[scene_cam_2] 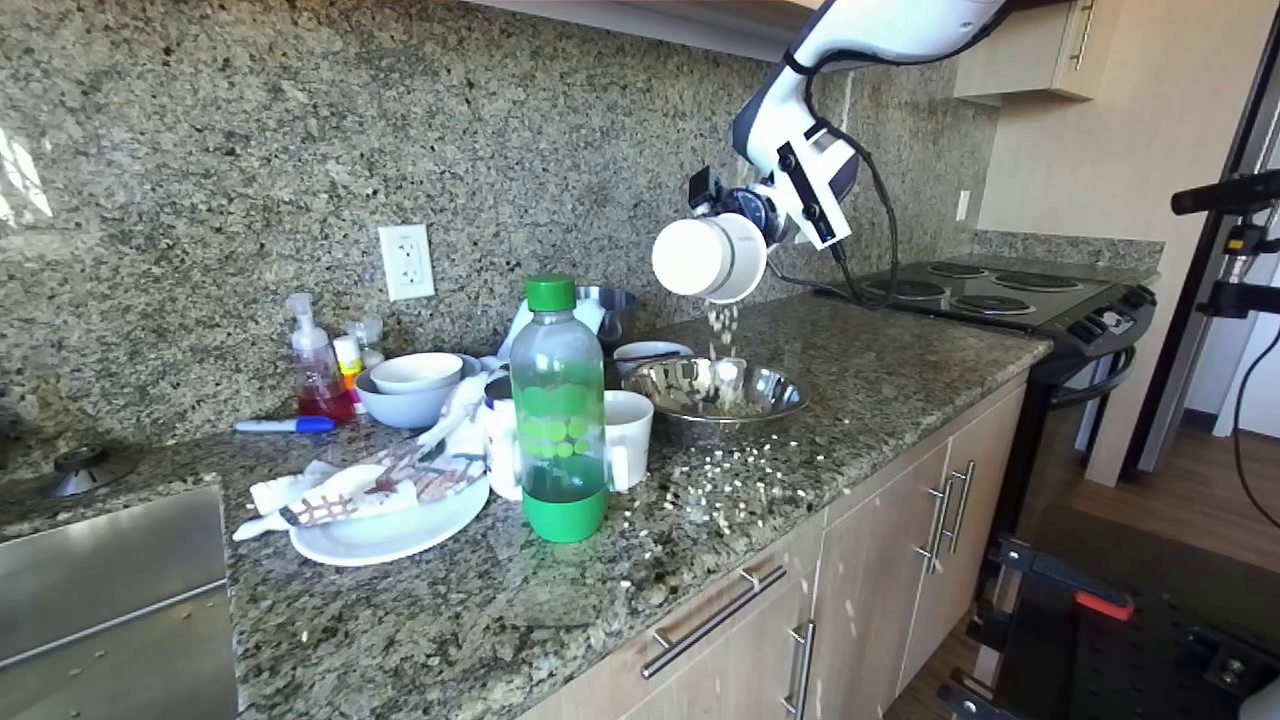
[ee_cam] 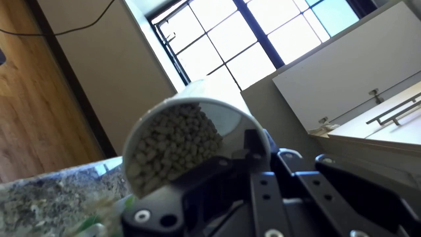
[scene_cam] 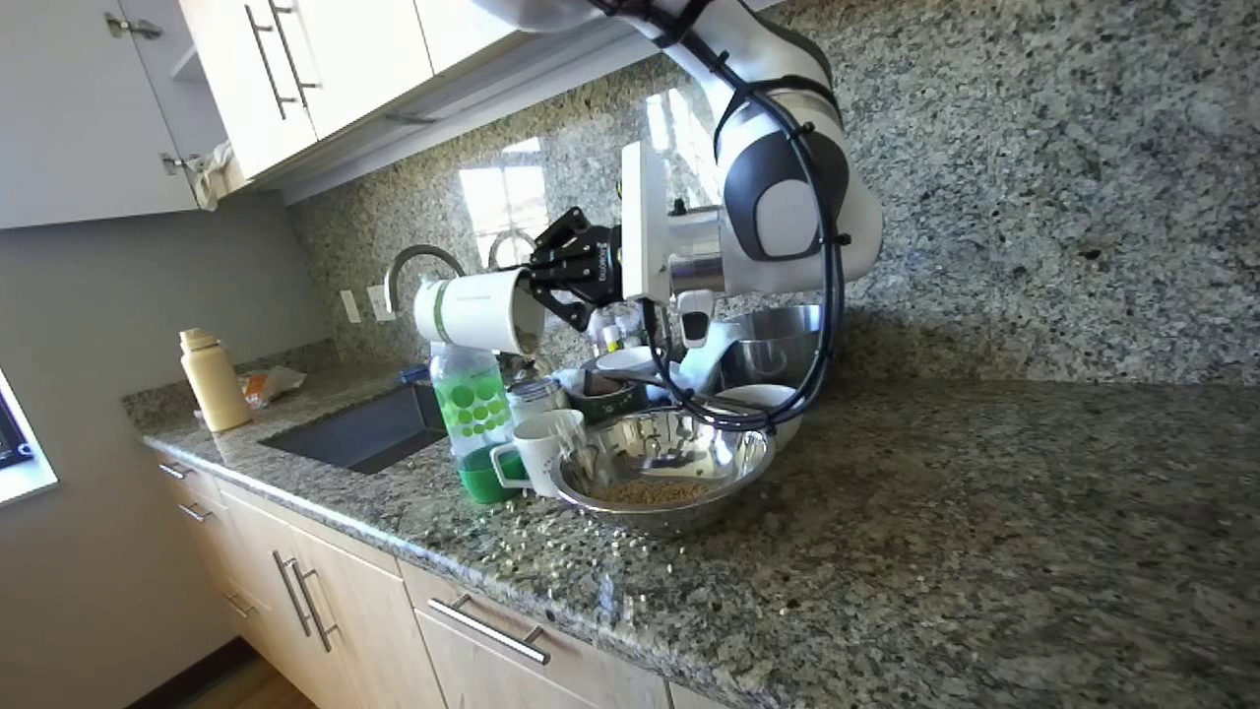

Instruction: Pick up the white cup, pour some of its contents in the silver dish and put the cup back on the countertop.

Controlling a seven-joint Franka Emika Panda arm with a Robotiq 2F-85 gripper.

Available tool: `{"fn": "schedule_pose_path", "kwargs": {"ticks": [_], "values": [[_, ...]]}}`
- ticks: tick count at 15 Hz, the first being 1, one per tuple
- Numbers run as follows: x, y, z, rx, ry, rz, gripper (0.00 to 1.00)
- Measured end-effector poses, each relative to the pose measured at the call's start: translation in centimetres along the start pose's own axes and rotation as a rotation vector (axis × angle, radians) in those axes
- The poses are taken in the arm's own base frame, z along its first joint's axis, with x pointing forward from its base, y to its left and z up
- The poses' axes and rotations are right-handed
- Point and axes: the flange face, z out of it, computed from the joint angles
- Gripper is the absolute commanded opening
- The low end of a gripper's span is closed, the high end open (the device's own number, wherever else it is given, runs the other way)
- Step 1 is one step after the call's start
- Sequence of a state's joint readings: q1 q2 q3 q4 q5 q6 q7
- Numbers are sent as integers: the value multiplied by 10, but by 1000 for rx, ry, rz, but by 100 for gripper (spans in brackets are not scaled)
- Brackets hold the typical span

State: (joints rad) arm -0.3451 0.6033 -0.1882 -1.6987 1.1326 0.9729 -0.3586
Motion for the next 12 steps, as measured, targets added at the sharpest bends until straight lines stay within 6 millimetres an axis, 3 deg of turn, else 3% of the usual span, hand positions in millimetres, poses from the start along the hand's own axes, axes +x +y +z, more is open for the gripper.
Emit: {"fn": "schedule_pose_path", "kwargs": {"ticks": [5,12], "values": [[1,-21,-31,-50,98,9,1],[11,-18,-38,-35,105,32,1]]}}
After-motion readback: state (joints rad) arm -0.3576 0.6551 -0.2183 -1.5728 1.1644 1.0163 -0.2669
